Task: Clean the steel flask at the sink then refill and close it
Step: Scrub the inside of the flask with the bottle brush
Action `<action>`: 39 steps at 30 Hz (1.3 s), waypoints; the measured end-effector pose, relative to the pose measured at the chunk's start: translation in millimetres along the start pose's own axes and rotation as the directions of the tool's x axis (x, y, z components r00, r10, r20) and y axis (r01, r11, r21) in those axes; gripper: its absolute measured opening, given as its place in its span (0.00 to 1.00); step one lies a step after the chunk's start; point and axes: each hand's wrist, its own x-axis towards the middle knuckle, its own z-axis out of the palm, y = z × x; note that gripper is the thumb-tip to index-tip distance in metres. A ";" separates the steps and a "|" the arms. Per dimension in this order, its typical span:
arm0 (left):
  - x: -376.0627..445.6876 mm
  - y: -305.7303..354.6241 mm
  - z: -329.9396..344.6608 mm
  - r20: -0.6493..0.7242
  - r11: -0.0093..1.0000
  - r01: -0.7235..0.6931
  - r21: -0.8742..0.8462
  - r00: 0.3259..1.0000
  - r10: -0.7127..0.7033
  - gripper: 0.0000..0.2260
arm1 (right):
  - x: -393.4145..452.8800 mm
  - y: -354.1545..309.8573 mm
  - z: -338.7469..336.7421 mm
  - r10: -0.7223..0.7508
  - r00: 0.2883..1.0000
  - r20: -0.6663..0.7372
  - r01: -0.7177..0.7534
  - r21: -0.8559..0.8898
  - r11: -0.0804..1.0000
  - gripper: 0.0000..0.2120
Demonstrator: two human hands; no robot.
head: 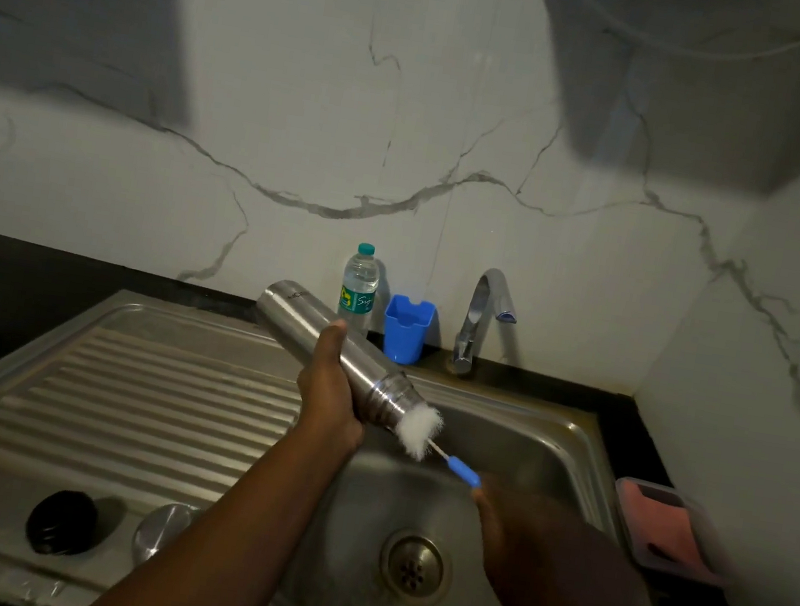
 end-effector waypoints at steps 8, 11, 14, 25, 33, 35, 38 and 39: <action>-2.9 29.4 1.7 0.069 1.000 0.021 0.004 0.997 -0.021 0.25 | 5.2 2.8 -3.0 0.208 0.903 0.376 -0.421 0.679 0.601 0.09; -14.6 15.2 1.3 0.145 0.996 0.086 0.038 0.985 -0.090 0.30 | 8.8 -3.9 -21.1 0.105 0.538 0.836 -0.836 0.545 -0.059 0.15; -26.1 -6.2 7.9 0.297 0.981 0.187 0.042 0.936 -0.191 0.28 | 11.1 -20.8 -8.9 -0.022 0.532 0.846 -0.818 0.507 -0.272 0.15; 7.2 -22.1 -8.8 -0.104 0.997 0.054 0.052 0.993 -0.049 0.35 | 3.0 7.4 15.7 -0.099 0.995 0.019 0.100 -0.122 0.987 0.04; 11.3 19.4 -11.7 0.055 0.997 0.049 -0.055 0.997 -0.046 0.30 | 12.4 18.4 2.3 0.155 0.618 0.771 -0.786 0.614 0.077 0.15; -0.9 14.8 -2.1 0.146 0.992 0.094 -0.079 0.986 -0.082 0.29 | 14.6 9.2 -4.8 0.023 0.520 0.854 -0.840 0.516 -0.167 0.13; -15.7 -3.8 14.1 0.344 0.976 0.201 -0.080 0.925 -0.162 0.28 | 21.0 -14.0 -0.1 -0.105 0.600 0.793 -0.763 0.529 -0.371 0.14; -17.2 -2.4 17.5 0.374 0.979 0.196 -0.055 0.913 -0.161 0.28 | 22.4 -21.7 -1.4 -0.087 0.615 0.783 -0.747 0.544 -0.384 0.14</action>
